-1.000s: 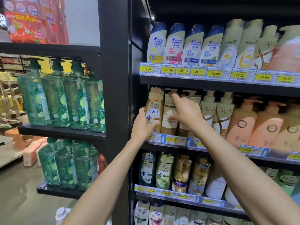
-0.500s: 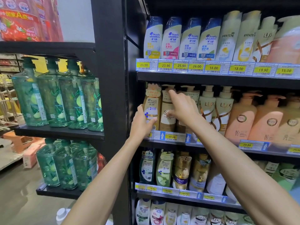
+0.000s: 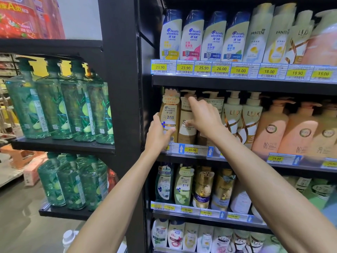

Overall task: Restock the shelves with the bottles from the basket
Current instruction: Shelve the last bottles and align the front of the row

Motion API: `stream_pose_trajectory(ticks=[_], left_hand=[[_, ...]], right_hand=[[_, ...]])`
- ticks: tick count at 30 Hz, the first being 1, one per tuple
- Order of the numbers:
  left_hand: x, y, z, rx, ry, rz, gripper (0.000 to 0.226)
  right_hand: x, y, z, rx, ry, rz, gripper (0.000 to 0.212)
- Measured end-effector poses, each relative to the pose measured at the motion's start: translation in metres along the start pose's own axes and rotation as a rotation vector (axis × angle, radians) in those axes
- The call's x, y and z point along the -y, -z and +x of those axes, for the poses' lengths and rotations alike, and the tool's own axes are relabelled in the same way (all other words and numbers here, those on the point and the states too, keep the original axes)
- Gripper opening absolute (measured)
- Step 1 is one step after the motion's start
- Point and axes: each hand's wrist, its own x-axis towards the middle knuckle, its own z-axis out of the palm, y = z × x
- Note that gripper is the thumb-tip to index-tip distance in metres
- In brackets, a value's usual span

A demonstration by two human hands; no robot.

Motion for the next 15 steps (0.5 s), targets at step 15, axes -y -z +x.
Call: stream_pose_trajectory(ticks=[15], left_hand=[[0.0051,-0.0042,0.0075,-0.009,0.011,-0.031,0.081]], right_hand=[[-0.0002,-0.0064,0.0034,0.013,-0.032,0.008,0.048]])
